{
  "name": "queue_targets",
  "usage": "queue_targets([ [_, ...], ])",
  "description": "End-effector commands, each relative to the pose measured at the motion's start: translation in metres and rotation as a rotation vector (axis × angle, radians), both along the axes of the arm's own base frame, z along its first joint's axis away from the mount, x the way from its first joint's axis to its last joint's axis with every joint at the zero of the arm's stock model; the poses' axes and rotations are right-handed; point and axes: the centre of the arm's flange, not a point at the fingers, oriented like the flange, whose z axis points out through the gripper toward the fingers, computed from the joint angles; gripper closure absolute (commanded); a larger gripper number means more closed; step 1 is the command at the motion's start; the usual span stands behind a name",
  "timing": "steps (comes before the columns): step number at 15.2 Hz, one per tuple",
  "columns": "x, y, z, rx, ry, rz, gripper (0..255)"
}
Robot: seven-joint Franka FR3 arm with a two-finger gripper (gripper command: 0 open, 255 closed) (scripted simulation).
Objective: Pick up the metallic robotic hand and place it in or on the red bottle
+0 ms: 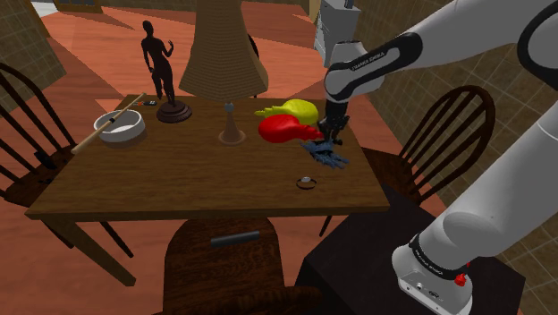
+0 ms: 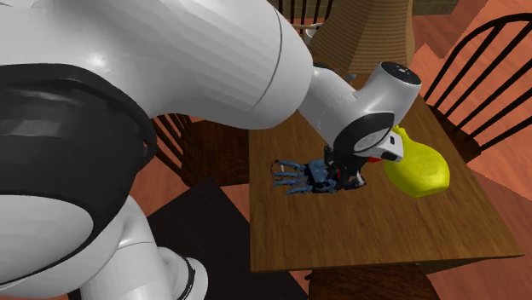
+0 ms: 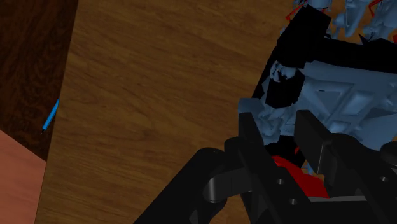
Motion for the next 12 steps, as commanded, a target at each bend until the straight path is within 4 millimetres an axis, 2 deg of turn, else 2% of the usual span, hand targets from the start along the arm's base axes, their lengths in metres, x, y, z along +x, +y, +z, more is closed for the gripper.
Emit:
queue_targets([
  [1, 0.000, 0.000, 0.011, 0.000, 0.000, 0.000, 255],
  [12, 0.000, 0.000, 0.069, 0.000, 0.000, 0.000, 255],
])
